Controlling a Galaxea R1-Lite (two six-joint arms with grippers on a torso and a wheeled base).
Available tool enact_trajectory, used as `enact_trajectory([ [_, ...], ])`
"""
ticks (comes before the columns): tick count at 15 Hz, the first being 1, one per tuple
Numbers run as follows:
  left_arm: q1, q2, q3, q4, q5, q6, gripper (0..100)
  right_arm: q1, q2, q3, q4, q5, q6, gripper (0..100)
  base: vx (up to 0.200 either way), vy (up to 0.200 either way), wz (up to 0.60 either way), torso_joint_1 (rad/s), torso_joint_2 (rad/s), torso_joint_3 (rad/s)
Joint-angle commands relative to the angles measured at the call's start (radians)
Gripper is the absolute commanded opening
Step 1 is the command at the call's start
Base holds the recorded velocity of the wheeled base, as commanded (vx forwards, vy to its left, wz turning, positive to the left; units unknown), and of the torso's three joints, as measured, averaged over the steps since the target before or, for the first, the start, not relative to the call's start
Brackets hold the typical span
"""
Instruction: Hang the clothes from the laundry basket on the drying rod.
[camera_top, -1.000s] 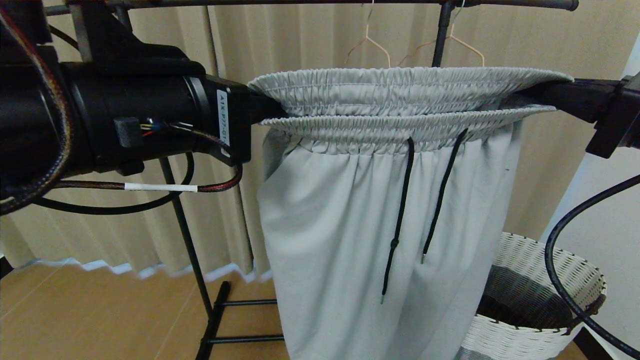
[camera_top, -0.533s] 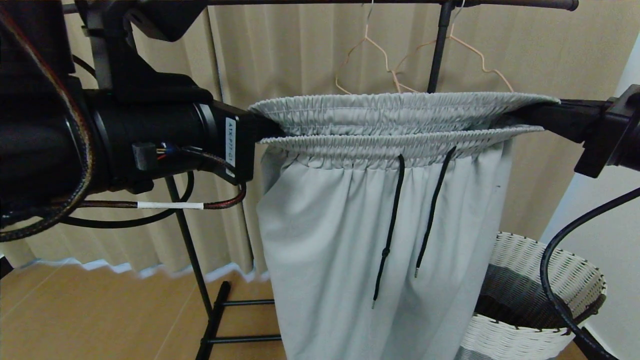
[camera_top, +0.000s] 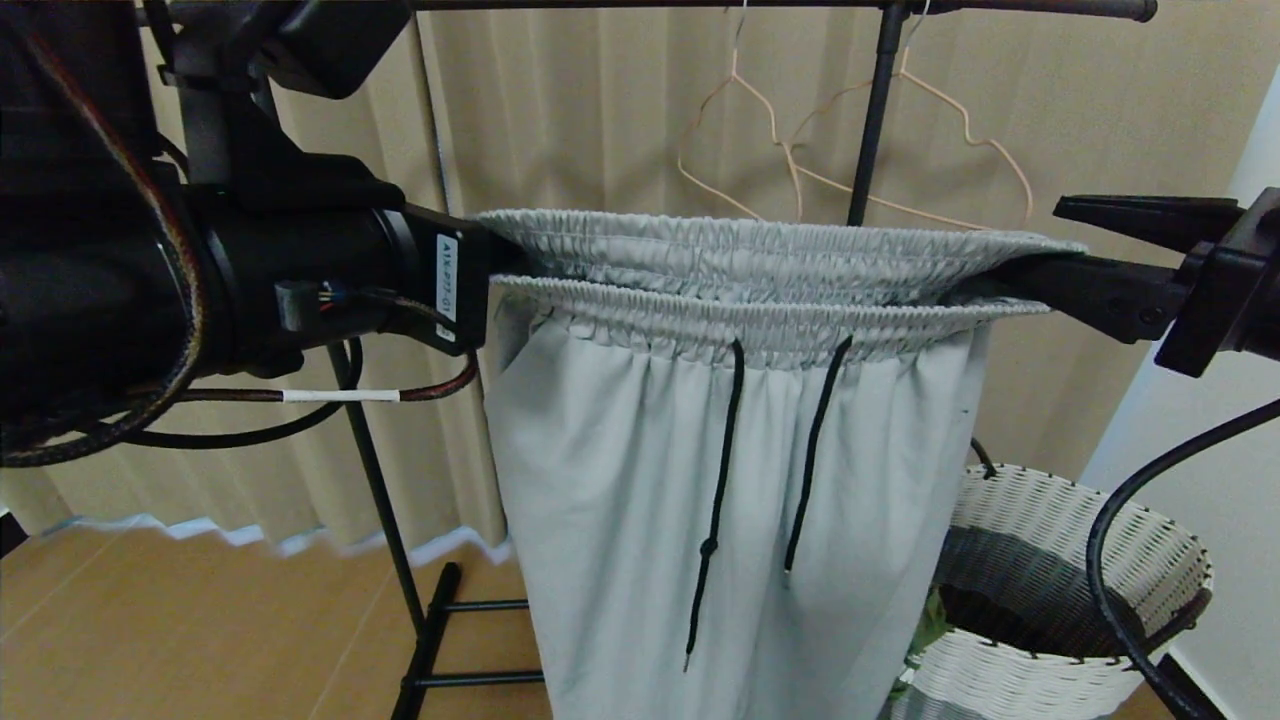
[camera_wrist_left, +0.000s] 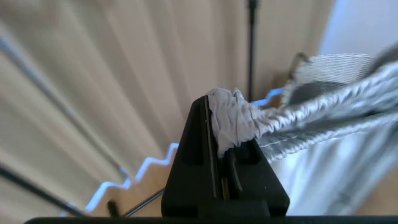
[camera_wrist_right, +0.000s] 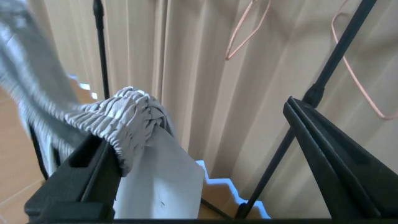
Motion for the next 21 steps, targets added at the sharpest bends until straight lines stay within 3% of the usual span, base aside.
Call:
enact_trajectory([
  [1, 0.023, 0.015, -0.002, -0.001, 0.010, -0.001, 0, 0.003, -0.024, 0.018, -0.001, 0.004, 0.001, 100, 0.000, 0.000, 0.00, 0.000, 0.00, 0.000],
  [5, 0.041, 0.023, -0.004, -0.001, 0.010, 0.002, 0, 0.003, -0.050, 0.052, -0.001, 0.011, 0.001, 100, 0.000, 0.000, 0.00, 0.000, 0.00, 0.000],
  [8, 0.053, 0.029, -0.001, -0.001, 0.036, 0.008, 0, 0.003, -0.089, 0.064, 0.002, 0.103, 0.001, 100, 0.000, 0.000, 0.00, 0.000, 0.00, 0.000],
  [17, 0.101, 0.021, 0.039, -0.003, 0.039, 0.020, 0, 0.003, -0.124, 0.107, -0.001, 0.127, 0.001, 100, 0.000, 0.000, 0.00, 0.000, 0.00, 0.000],
  [19, 0.118, 0.016, 0.055, -0.003, 0.038, 0.022, 0, -0.018, -0.121, 0.112, 0.010, 0.116, -0.004, 100, 0.000, 0.000, 0.00, 0.000, 0.00, 0.000],
  [21, 0.159, -0.033, 0.093, -0.001, 0.036, 0.025, 0, -0.136, -0.116, 0.139, 0.015, 0.096, -0.053, 100, 0.000, 0.000, 0.00, 0.000, 0.00, 0.000],
])
